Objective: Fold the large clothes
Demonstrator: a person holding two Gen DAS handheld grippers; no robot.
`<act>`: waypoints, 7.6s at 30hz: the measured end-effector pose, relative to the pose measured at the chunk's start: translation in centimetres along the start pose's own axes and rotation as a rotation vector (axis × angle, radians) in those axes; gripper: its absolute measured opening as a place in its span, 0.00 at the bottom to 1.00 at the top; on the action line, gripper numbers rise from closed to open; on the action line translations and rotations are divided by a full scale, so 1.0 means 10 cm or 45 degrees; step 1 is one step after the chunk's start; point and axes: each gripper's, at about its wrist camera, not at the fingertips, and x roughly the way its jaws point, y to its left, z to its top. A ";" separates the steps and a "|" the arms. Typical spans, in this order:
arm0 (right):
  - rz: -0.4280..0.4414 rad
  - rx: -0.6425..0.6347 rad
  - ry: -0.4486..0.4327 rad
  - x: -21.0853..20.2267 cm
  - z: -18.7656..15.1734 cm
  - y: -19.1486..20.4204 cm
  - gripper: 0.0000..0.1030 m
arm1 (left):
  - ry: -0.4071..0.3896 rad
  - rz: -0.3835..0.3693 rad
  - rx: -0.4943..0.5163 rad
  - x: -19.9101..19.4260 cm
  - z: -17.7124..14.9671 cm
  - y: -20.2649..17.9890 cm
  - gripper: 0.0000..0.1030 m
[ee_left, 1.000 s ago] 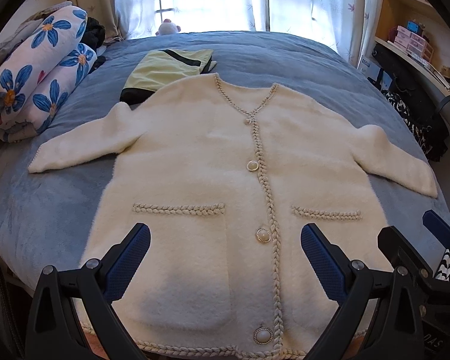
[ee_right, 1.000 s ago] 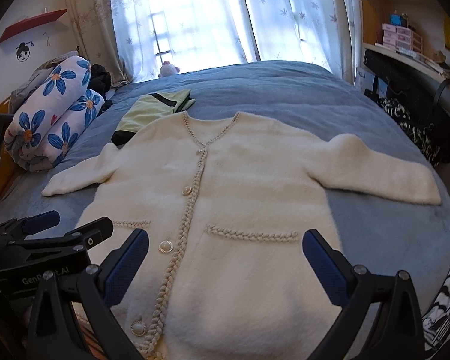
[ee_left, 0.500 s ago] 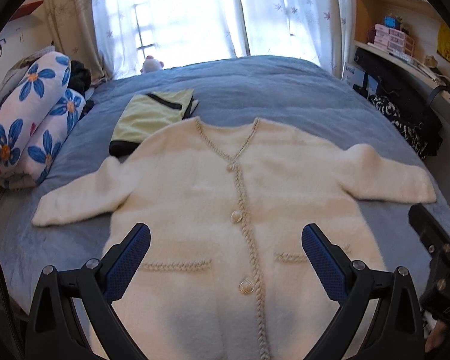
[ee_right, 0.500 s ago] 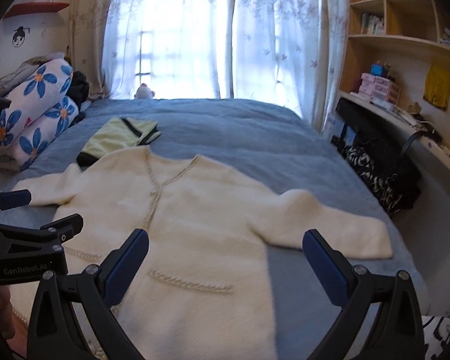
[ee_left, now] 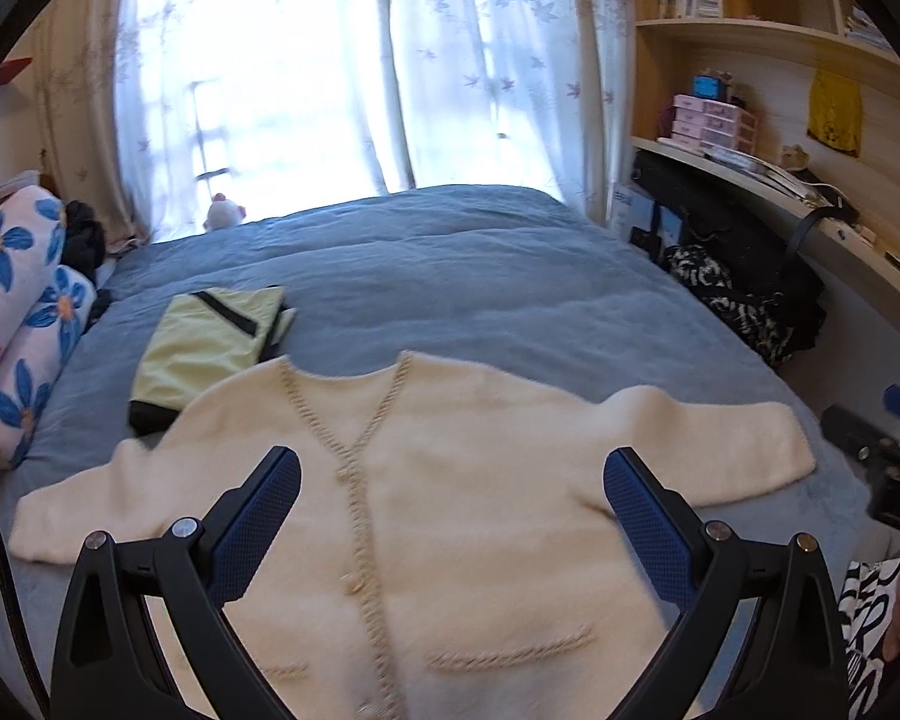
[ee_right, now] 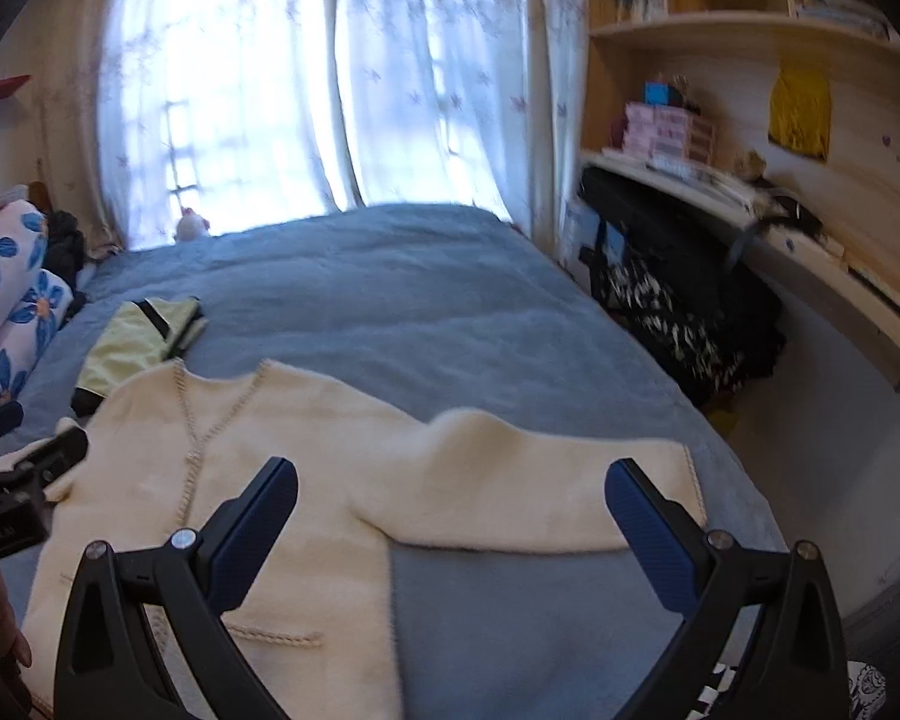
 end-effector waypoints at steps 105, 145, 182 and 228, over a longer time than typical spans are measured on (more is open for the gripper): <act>0.329 0.187 0.474 1.41 -1.35 1.02 0.45 | 0.554 -0.037 -0.421 2.24 -1.21 2.31 0.31; 0.117 0.081 0.356 2.55 -0.14 0.76 0.32 | 0.433 0.253 -0.200 2.69 -0.36 2.26 0.26; 0.229 0.189 0.512 1.88 -0.94 1.10 0.11 | 0.464 0.109 -0.260 2.06 -0.94 1.56 0.61; 0.523 -0.140 0.264 -0.19 -1.31 2.79 0.35 | 0.235 0.240 -0.370 -0.73 -1.60 2.50 0.68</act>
